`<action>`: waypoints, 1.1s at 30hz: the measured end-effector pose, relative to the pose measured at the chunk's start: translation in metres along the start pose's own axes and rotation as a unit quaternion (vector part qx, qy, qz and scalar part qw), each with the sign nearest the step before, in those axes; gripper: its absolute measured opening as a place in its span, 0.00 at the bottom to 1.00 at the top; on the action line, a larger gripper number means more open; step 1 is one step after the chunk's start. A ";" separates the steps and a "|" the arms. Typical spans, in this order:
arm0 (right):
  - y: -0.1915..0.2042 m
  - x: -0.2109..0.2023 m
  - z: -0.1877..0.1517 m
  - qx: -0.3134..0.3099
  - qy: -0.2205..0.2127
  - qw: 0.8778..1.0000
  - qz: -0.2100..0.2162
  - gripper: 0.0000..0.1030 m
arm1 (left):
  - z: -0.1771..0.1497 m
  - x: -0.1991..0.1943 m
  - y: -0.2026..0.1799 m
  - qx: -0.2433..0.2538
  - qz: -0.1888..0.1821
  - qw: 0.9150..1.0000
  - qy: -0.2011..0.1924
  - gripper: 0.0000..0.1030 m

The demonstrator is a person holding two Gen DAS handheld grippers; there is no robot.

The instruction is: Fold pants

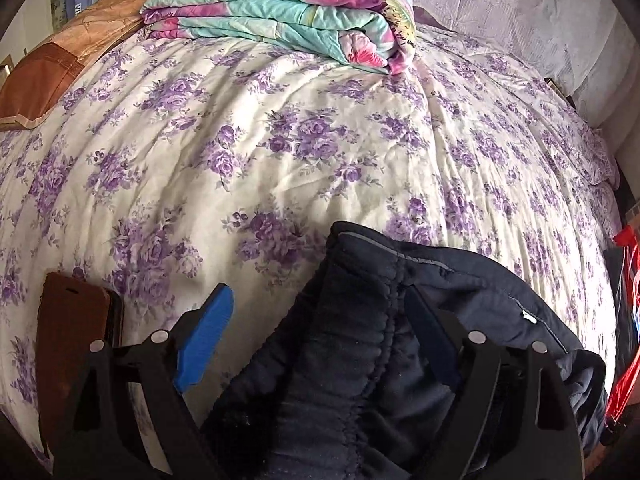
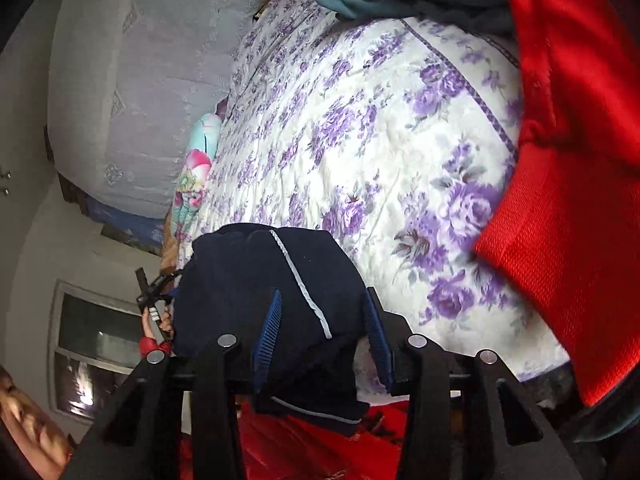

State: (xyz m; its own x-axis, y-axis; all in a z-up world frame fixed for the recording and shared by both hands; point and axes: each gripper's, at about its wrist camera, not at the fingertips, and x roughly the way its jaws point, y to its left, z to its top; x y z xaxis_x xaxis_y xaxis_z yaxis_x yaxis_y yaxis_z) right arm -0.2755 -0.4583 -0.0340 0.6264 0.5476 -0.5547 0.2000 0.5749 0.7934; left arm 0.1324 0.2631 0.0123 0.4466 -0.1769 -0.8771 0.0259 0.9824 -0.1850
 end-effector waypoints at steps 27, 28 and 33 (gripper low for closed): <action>0.061 -0.006 0.039 -0.087 -0.127 0.987 -0.044 0.12 | 0.016 0.042 -0.024 0.016 -0.052 0.997 0.054 0.87; 0.058 -0.002 0.040 -0.084 -0.126 0.987 -0.050 0.12 | 0.013 0.039 -0.028 0.030 -0.047 0.997 0.044 0.83; 0.028 0.014 0.043 -0.036 -0.124 0.991 -0.040 0.12 | 0.002 0.009 -0.032 0.055 -0.041 0.998 -0.009 0.48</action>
State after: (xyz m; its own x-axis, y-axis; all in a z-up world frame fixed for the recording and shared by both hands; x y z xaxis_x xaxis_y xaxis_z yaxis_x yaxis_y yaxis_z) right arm -0.2290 -0.4607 -0.0088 0.7784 0.3381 -0.5289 0.2071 0.6571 0.7248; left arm 0.1369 0.2297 0.0113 0.4542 -0.2572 -0.8530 0.1606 0.9654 -0.2056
